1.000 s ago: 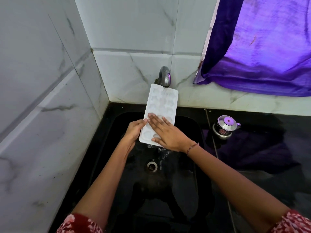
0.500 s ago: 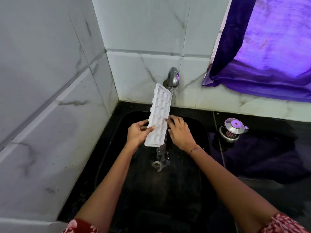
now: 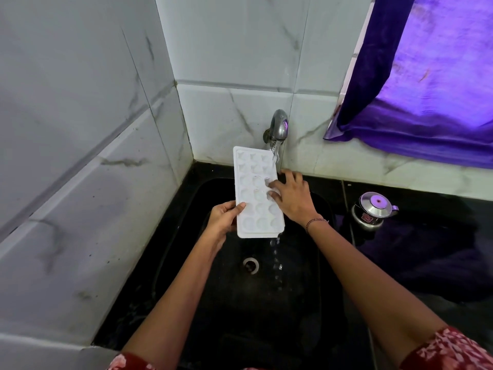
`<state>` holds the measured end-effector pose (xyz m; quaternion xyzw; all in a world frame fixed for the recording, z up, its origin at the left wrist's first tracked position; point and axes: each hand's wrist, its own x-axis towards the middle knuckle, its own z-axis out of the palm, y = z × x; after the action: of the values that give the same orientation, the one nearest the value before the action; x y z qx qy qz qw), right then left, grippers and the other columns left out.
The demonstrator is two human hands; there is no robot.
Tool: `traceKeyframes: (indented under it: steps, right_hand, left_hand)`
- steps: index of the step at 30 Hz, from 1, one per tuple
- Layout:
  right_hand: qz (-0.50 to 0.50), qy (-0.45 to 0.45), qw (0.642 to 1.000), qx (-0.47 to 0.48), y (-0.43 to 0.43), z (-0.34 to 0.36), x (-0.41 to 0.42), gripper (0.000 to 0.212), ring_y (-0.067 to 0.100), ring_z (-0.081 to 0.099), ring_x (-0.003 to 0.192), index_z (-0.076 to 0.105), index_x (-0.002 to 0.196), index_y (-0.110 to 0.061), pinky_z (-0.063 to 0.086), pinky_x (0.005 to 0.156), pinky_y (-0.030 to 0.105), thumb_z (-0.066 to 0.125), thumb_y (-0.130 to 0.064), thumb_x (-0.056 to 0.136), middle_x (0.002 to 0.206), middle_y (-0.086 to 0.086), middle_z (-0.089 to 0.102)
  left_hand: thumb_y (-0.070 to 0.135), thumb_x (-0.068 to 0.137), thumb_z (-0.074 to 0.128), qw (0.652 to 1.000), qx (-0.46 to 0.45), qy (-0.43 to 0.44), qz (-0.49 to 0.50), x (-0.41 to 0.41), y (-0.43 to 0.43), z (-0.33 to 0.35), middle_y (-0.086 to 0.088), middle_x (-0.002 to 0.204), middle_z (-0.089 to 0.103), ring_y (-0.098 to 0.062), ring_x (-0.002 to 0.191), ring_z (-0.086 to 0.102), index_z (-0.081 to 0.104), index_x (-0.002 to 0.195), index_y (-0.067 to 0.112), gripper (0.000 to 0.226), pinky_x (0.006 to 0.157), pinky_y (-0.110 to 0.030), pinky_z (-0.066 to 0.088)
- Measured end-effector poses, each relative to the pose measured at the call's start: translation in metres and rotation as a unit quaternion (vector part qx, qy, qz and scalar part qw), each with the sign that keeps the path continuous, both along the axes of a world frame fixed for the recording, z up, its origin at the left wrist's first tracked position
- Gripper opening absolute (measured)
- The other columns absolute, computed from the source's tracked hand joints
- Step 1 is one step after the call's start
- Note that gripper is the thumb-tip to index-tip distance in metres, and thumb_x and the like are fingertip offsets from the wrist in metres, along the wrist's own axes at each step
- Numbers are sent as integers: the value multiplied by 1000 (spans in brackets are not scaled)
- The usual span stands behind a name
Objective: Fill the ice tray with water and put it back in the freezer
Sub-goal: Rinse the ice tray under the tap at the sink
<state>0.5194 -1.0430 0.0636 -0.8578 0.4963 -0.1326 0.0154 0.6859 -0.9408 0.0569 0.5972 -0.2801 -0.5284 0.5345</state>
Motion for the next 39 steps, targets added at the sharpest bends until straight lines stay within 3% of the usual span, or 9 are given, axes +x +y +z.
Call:
traceKeyframes:
  steps: [3, 6, 11, 16, 26, 39]
  right_hand:
    - [13, 28, 1000, -5, -1, 3, 3, 35, 28, 29, 129, 52, 130, -28, 33, 102, 42, 45, -35, 96, 145, 5, 32]
    - [15, 27, 1000, 5, -3, 7, 0, 34, 28, 27, 131, 56, 126, -29, 31, 103, 43, 47, -39, 95, 145, 3, 32]
    - [18, 60, 998, 26, -2, 13, -6, 42, 27, 25, 132, 50, 132, -32, 31, 103, 45, 38, -49, 95, 148, 2, 28]
    - [8, -11, 1000, -13, -1, 22, -8, 37, 27, 30, 129, 51, 126, -29, 36, 99, 45, 42, -47, 95, 142, 4, 35]
    - [22, 35, 999, -34, -3, 27, -7, 39, 27, 28, 132, 60, 121, -33, 29, 102, 44, 37, -51, 95, 148, 1, 32]
    - [25, 68, 996, -60, -10, 27, -11, 44, 28, 29, 133, 58, 124, -32, 28, 103, 46, 38, -56, 93, 146, 3, 36]
  left_hand:
    - [17, 89, 60, 1000, 1, 15, -2, 0, -2, -1, -1, 88, 71, -13, 76, 68, 63, 113, 4, 27, 61, -29, 58]
    - [17, 90, 59, 1000, 5, 16, -6, 2, -2, -3, 6, 75, 73, -9, 69, 69, 64, 110, 5, 24, 66, -33, 57]
    - [17, 90, 59, 999, 6, 41, -8, 3, -3, -4, 4, 72, 74, -11, 69, 70, 66, 102, 7, 17, 62, -30, 59]
    - [17, 90, 58, 999, -2, 47, -23, -2, -8, 0, 4, 72, 74, -10, 68, 70, 66, 99, 9, 14, 63, -29, 59]
    - [17, 91, 58, 998, -2, 52, -36, -12, -20, 6, -1, 82, 71, -10, 67, 70, 67, 97, 9, 13, 61, -29, 58]
    - [19, 91, 58, 997, -2, 56, -52, -16, -29, 11, 4, 68, 73, -9, 63, 70, 67, 92, 11, 13, 53, -25, 55]
